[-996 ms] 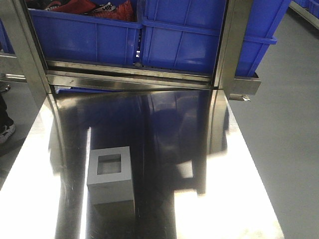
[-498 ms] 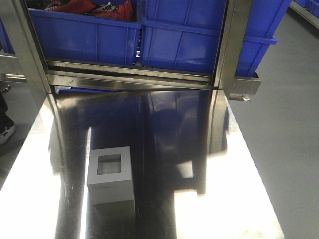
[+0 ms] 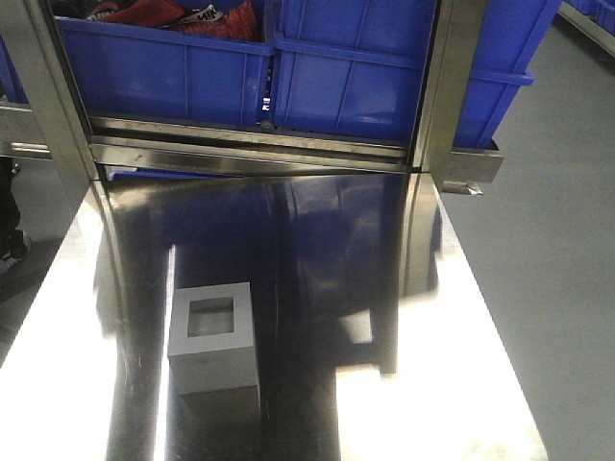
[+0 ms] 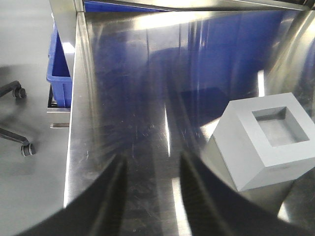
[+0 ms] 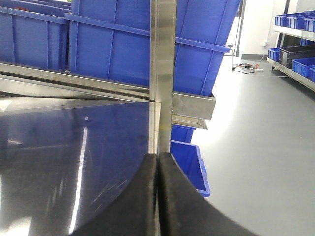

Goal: Sort gray base to blue bin

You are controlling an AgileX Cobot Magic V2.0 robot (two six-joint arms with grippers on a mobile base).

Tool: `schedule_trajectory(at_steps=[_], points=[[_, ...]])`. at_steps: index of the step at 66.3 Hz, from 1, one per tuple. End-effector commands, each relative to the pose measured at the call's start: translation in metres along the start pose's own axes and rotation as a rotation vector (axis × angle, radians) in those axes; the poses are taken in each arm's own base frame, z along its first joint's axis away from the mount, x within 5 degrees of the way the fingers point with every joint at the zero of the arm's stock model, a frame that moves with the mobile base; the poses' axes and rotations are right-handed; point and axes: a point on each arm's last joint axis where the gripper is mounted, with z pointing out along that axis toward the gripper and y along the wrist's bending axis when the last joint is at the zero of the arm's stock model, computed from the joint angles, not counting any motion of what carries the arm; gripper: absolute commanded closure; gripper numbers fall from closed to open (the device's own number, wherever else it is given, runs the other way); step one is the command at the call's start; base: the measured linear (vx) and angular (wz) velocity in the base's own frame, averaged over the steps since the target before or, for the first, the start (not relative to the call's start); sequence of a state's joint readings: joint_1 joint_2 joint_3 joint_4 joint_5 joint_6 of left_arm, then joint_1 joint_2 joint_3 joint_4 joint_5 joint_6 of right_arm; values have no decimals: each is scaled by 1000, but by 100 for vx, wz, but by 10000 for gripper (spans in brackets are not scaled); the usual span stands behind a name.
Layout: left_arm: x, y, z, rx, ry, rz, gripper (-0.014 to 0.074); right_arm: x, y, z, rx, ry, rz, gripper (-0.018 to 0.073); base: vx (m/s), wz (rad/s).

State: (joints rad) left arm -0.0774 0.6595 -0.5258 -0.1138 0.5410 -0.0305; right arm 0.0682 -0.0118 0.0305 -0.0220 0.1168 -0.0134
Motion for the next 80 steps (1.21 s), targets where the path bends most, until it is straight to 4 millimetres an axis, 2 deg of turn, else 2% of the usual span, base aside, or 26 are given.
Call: schedule_trajectory(at_steps=[1,7,41,49,55,65,80], points=[[-15,-3,-5,19,-87,-14,240,-3,0,0,7,-76,-17,568,0,0],[-15,-3,-5,19,-91,-14,213,-3,0,0,7,-76,-17,568,0,0],[-19,-5,-6,40,-113,-32,216,-3,0,0,7,-76,-17,568,0,0],[-28,-10,-2,70,-34,-11,216,-3,0,0,7,-76,-17,568,0,0],[-36,-19,8,153,67,17,216,-3,0,0,7,-76,-17,568,0,0],[-50,-35,32,314,138,3,216,-3,0,0,7,-76,-17,568,0,0],[-63,-38,74,338,237,-21,216,-3,0,0,7,-76,-17,568,0,0]])
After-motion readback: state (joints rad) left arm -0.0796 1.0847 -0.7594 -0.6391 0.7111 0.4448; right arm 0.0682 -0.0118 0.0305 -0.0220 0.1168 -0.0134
